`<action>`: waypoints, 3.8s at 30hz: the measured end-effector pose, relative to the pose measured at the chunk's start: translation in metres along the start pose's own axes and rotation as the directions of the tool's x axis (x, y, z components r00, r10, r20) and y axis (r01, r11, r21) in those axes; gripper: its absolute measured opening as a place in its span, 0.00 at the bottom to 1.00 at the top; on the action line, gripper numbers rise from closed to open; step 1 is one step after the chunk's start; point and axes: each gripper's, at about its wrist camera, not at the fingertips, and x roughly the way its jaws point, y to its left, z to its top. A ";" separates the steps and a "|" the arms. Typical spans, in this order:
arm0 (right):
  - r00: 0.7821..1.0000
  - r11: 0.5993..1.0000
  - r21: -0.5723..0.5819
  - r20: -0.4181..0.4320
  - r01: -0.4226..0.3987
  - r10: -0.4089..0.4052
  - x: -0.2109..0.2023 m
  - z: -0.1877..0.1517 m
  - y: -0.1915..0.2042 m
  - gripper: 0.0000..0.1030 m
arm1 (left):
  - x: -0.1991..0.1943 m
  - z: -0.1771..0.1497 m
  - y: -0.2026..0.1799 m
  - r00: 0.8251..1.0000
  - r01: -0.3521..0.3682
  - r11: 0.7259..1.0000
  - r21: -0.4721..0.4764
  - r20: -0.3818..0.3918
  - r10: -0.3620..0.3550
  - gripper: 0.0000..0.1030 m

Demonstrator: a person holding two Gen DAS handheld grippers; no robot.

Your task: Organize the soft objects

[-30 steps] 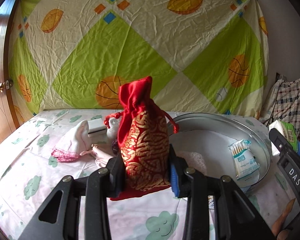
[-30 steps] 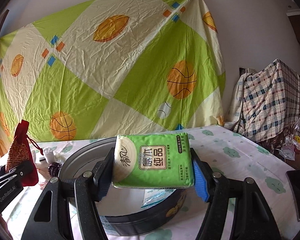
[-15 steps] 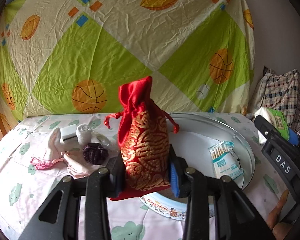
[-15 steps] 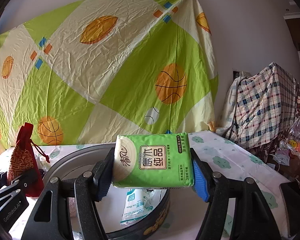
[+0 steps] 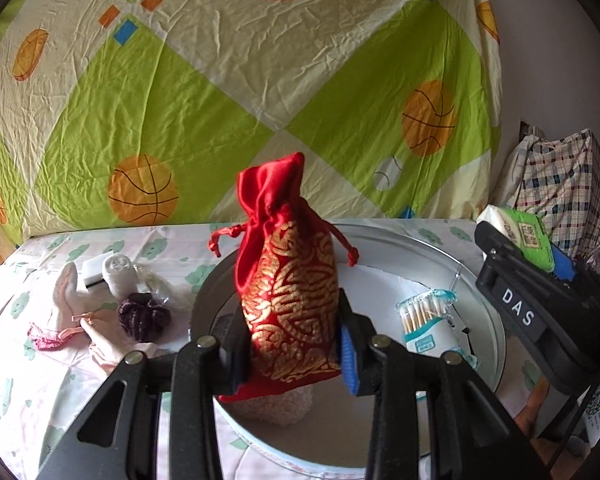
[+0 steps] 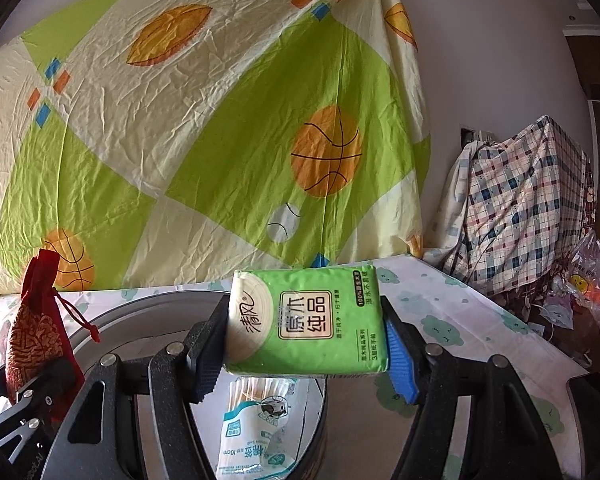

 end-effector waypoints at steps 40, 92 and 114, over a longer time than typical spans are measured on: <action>0.979 0.990 -0.080 -0.177 -0.113 0.097 0.053 -0.015 0.019 0.70 | 0.046 -0.002 -0.018 0.992 -0.001 1.000 0.020 -0.124 0.004 0.76; 0.989 0.989 0.132 0.121 0.064 -0.081 -0.061 -0.029 0.023 0.94 | -0.046 -0.026 0.093 0.930 -0.254 0.957 -0.141 0.235 0.282 0.99; 0.994 0.997 0.071 0.105 -0.035 0.027 -0.083 -0.041 0.106 0.94 | -0.056 -0.032 0.175 0.911 -0.307 0.924 -0.227 0.211 0.354 0.99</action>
